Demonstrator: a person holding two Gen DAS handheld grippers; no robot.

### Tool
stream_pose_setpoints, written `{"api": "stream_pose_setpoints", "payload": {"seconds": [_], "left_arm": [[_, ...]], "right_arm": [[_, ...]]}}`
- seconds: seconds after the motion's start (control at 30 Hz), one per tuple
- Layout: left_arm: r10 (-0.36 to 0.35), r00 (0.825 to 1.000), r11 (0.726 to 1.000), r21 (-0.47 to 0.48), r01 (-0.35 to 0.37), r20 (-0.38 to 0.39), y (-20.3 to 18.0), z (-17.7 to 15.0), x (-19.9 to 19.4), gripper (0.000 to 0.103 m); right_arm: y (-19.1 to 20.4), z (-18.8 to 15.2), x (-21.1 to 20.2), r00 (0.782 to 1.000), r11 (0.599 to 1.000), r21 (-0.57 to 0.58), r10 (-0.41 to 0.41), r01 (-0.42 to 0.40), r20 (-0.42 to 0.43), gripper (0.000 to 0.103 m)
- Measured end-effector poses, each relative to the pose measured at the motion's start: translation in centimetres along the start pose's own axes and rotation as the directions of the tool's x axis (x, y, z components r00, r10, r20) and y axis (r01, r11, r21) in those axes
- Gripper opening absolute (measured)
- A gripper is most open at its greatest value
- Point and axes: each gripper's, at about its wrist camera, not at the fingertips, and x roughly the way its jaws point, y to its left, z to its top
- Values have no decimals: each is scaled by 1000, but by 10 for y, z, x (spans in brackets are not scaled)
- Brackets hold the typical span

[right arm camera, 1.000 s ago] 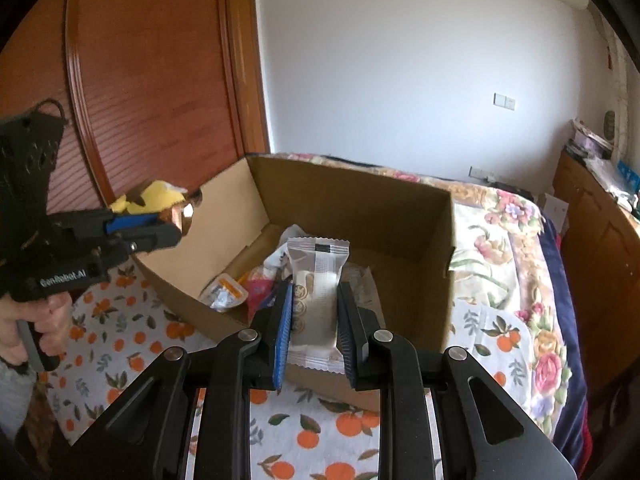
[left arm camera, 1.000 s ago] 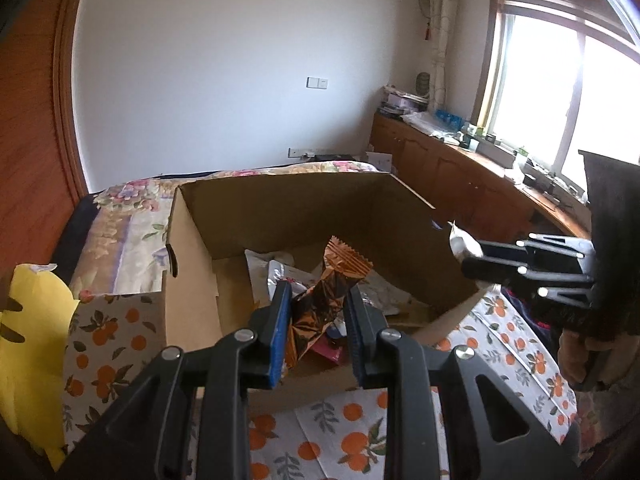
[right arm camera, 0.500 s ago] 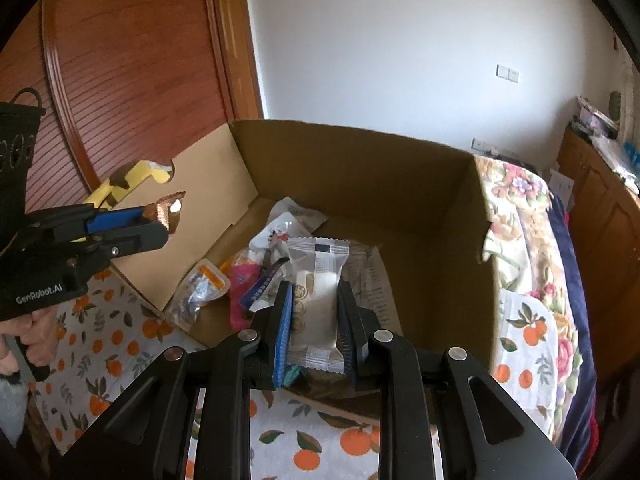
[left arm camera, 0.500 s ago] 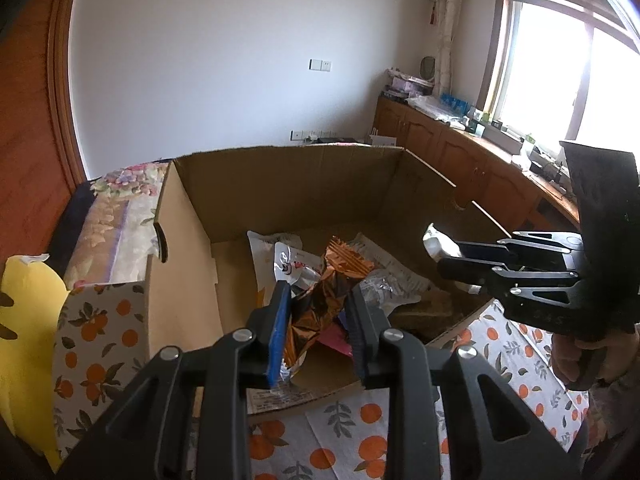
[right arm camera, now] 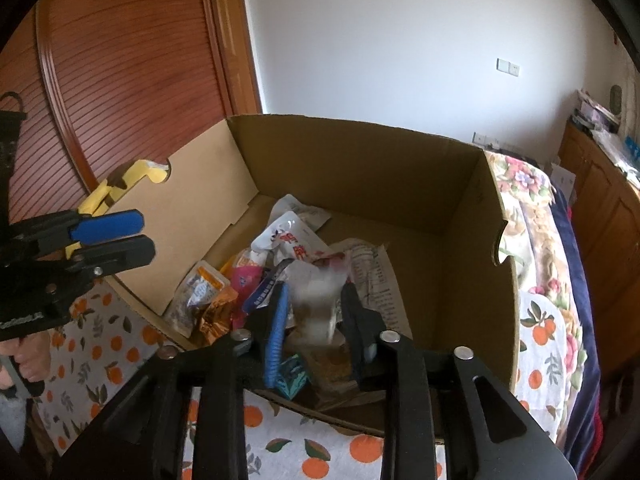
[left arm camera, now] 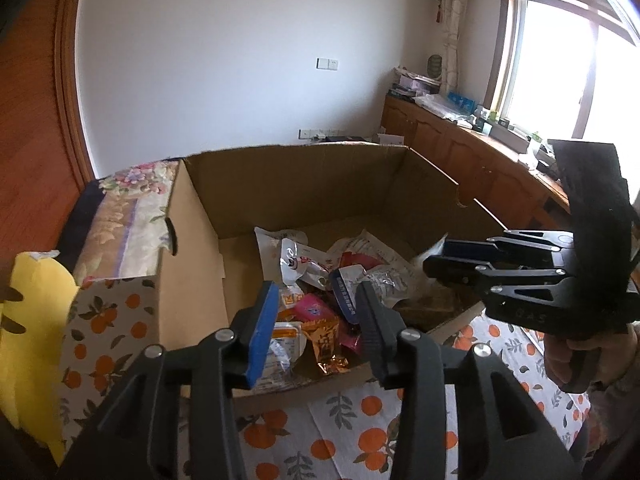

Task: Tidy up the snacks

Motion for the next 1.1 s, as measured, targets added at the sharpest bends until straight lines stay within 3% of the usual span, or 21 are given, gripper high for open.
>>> {"api": "stream_pose_setpoints", "payload": {"seconds": [0.1, 0.47, 0.63, 0.7, 0.73, 0.77, 0.93, 1.0, 1.07, 1.1], "left_arm": [[9, 1000, 1000, 4, -9, 18, -1, 1, -12, 41], [72, 993, 997, 26, -74, 89, -18, -5, -78, 49], [101, 988, 994, 25, -104, 118, -27, -14, -110, 53], [116, 985, 992, 32, -121, 126, -32, -17, -120, 58], [116, 984, 992, 34, -122, 134, -34, -20, -126, 68], [114, 983, 992, 32, -119, 143, -37, -22, -132, 70], [113, 982, 992, 44, -121, 149, -49, -31, -152, 73], [128, 980, 989, 48, -137, 153, -54, -36, -158, 81], [138, 976, 988, 44, -147, 165, -59, -40, -166, 97], [139, 975, 988, 39, -148, 174, -61, -43, -170, 98]], "right_arm": [[5, -1, -8, 1000, 1000, -6, -1, 1, 19, 39], [20, -15, -79, 992, 999, 30, -24, 20, 122, 51], [28, -31, -116, 986, 998, 42, -45, 38, 163, 64], [29, -37, -128, 983, 998, 45, -54, 47, 173, 68], [31, -41, -134, 982, 998, 47, -58, 50, 180, 71], [32, -44, -140, 981, 997, 49, -62, 54, 186, 73], [41, -58, -163, 976, 997, 47, -72, 63, 205, 83], [44, -64, -172, 972, 996, 49, -81, 72, 219, 91], [46, -70, -180, 970, 996, 56, -85, 74, 229, 93], [47, -73, -184, 969, 996, 60, -84, 72, 231, 96]]}}
